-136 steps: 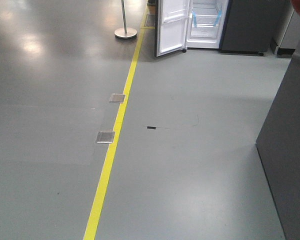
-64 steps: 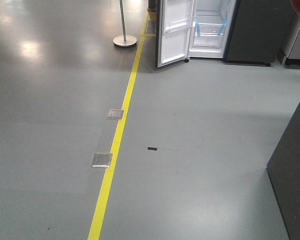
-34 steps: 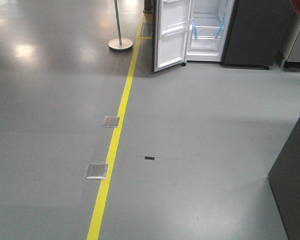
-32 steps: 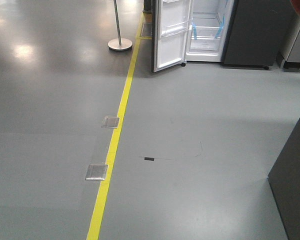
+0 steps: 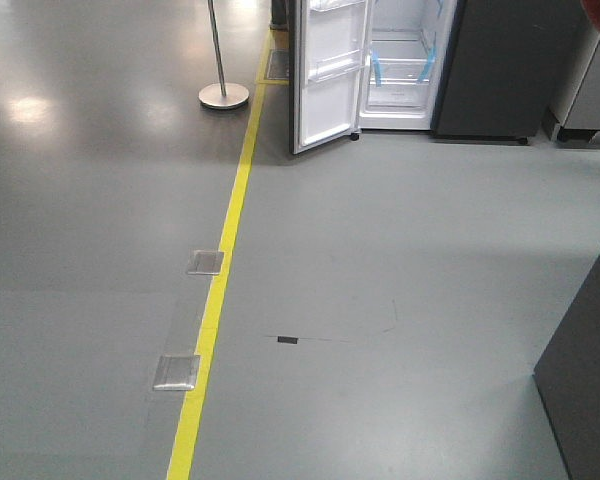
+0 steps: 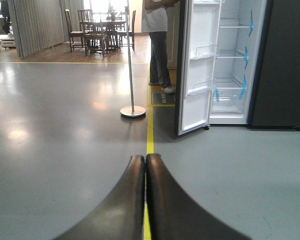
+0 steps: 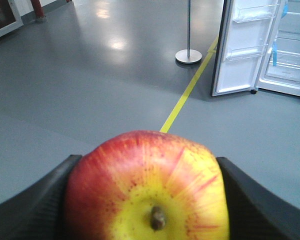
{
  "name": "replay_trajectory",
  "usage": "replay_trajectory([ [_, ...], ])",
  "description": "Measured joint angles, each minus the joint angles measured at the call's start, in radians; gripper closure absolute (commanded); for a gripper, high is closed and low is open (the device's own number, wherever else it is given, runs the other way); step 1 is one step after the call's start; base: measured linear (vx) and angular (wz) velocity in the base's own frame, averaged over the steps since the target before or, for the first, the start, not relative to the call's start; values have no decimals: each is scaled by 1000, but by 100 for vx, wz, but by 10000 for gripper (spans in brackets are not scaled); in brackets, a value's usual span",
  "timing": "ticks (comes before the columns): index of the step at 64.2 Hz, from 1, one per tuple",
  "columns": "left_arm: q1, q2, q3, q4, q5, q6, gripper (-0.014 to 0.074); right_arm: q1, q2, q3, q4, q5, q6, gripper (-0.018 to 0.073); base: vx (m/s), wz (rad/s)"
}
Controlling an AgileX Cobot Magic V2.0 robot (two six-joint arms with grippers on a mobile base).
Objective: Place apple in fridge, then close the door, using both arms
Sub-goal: 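Drive toward the open white refrigerator carrying the apple, then approach the refrigerator door shelves with the apple in the right gripper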
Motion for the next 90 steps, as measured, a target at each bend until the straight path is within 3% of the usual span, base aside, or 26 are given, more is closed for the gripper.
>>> replay_trajectory([
  [90, 0, 0, 0, 0, 0, 0, 603, 0, 0, 0, 0, 0, 0, 363, 18, -1],
])
